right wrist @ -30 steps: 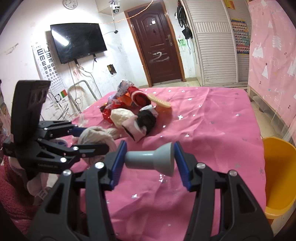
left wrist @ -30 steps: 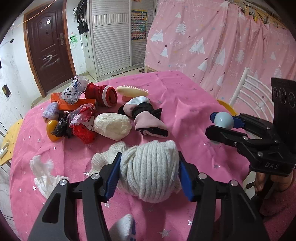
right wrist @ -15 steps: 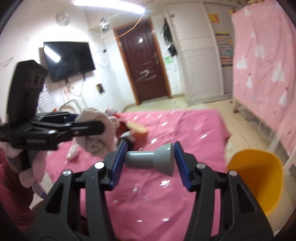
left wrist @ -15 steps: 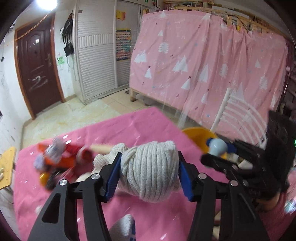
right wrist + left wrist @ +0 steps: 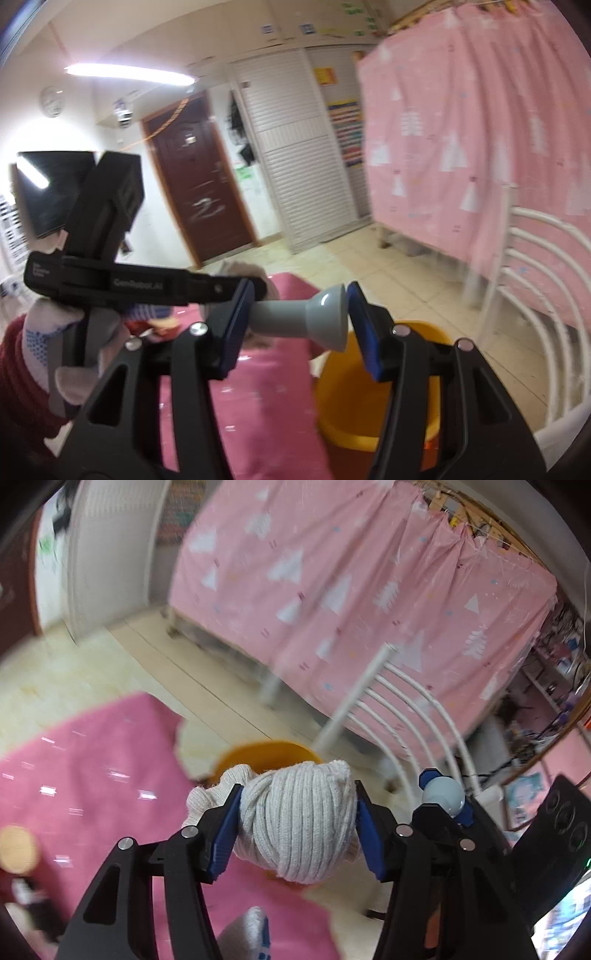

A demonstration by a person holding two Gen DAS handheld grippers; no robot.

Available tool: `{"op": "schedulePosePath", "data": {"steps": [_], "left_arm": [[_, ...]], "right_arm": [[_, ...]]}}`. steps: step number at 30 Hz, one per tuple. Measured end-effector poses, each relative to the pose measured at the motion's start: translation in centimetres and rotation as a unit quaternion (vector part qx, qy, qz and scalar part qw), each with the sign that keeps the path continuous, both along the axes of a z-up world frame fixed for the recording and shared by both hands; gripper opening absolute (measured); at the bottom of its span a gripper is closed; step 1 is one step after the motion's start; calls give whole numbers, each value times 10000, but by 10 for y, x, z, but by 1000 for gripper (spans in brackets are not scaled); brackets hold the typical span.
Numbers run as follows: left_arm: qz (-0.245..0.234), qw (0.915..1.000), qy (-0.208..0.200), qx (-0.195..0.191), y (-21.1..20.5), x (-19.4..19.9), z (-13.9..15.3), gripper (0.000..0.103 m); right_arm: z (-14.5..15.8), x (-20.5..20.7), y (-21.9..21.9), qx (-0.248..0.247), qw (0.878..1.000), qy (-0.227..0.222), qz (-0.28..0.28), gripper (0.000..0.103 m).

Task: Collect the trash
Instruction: 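Carry the grey beanie to the yellow bin and open the left gripper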

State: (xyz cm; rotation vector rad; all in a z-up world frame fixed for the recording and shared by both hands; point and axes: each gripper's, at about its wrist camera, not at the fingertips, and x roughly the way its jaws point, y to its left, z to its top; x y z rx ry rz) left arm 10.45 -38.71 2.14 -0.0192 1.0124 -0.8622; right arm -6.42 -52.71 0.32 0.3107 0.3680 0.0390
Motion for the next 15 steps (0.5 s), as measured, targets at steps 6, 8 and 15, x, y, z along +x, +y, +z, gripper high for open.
{"op": "schedulePosePath", "data": {"steps": [6, 8, 15], "left_arm": [[-4, 9992, 389, 12, -44, 6, -34, 53], [20, 9987, 499, -54, -49, 9, -39, 63], [515, 9982, 305, 15, -31, 18, -30, 72]], "right_arm": [[-10, -4, -28, 113, 9990, 52, -429, 50], [-10, -5, -35, 200, 9986, 46, -489, 51], [-31, 15, -41, 284, 9979, 282, -514, 51]]}}
